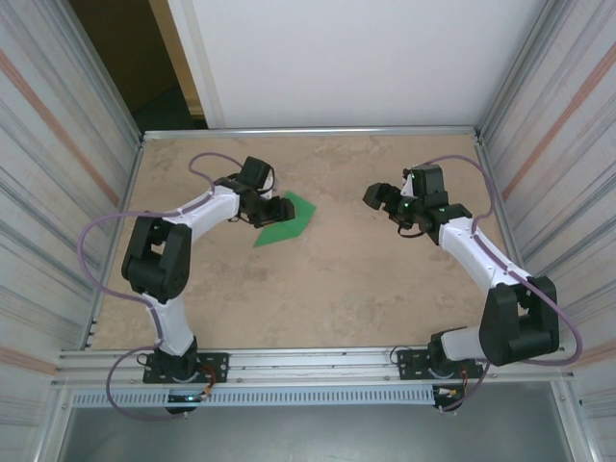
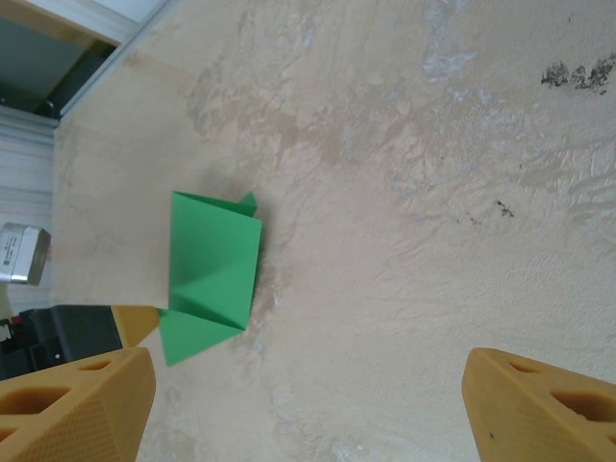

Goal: Fold a paper plane with a square sheet of paper (pick it up from the middle)
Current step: Turn over the paper at the center of the table, then move the square sheet of paper to the center of the table.

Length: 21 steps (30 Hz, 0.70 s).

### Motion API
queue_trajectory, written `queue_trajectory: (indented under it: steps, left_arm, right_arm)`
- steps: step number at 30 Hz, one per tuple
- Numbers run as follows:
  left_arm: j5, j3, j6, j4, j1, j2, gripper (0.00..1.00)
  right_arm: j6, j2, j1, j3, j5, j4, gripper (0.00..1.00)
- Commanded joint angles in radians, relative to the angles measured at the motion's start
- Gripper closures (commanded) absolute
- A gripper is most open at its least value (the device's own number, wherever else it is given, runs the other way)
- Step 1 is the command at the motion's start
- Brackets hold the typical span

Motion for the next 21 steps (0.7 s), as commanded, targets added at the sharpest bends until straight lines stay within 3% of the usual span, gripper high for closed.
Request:
queue_trajectory:
  steps: [1, 10, 21]
  left_arm:
    - [-0.026, 0.030, 0.014, -0.008, -0.002, 0.040, 0.40]
    - [-0.110, 0.064, 0.015, -0.045, 0.004, 0.112, 0.39]
    - [0.050, -0.002, -0.099, 0.029, -0.014, 0.135, 0.42]
  right_arm:
    - [0.021, 0.013, -0.002, 0.006, -0.018, 0.014, 0.18]
    - [0.018, 0.033, -0.001, 0.008, -0.023, 0.007, 0.18]
    - [0.093, 0.078, 0.063, -0.016, -0.033, 0.041, 0.19]
